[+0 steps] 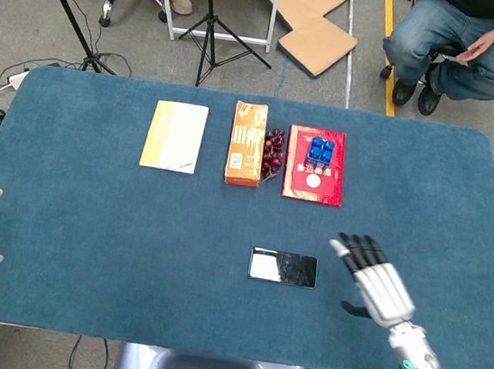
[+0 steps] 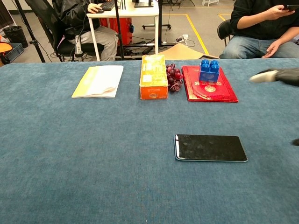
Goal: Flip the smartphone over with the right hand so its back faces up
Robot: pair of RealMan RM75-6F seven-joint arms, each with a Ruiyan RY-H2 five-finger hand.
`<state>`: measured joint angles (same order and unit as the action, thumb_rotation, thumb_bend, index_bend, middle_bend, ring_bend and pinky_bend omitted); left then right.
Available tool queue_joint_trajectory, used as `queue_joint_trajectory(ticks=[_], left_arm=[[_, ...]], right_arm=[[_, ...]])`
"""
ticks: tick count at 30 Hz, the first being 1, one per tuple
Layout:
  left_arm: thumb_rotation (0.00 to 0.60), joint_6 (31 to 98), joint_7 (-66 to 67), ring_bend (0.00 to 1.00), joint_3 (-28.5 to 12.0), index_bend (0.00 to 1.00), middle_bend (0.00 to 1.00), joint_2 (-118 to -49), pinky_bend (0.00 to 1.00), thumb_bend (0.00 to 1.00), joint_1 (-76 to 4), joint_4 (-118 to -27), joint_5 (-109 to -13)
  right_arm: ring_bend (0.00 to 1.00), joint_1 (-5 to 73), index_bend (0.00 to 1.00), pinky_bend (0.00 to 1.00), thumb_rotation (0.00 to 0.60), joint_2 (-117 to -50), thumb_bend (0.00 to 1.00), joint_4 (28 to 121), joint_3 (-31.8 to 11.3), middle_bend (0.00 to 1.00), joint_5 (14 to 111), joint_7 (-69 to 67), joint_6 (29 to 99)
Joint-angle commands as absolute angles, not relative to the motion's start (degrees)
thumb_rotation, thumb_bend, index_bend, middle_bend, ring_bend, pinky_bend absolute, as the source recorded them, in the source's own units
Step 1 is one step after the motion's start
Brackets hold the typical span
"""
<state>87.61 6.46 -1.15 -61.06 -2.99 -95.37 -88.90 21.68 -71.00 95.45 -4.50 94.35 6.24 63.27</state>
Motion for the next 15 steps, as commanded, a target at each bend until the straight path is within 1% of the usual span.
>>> queue_joint_trajectory(ticks=[1, 8, 15], left_arm=[[0.600, 87.2, 7.0, 0.00, -1.4, 0.00, 0.00, -61.4, 0.00, 0.00, -3.2, -95.3, -88.3], [0.600, 85.9, 7.8, 0.00, -1.7, 0.00, 0.00, -62.1, 0.00, 0.00, -3.7, -94.5, -86.9], [0.600, 84.5, 7.5, 0.00, -2.1, 0.00, 0.00, -62.4, 0.00, 0.00, -4.2, -94.1, -85.4]], right_arm=[[0.00, 29.4, 0.04, 0.00, 0.600, -77.2, 0.11, 93.7, -6.4, 0.07, 92.0, 6.7, 54.2], [0.01, 34.3, 0.08, 0.01, 0.600, -84.0, 0.15, 88.9, -6.8, 0.12, 88.3, 14.4, 48.0], [0.02, 35.8, 0.09, 0.01, 0.600, -88.9, 0.20, 85.4, -6.2, 0.13, 84.8, 19.7, 46.8]])
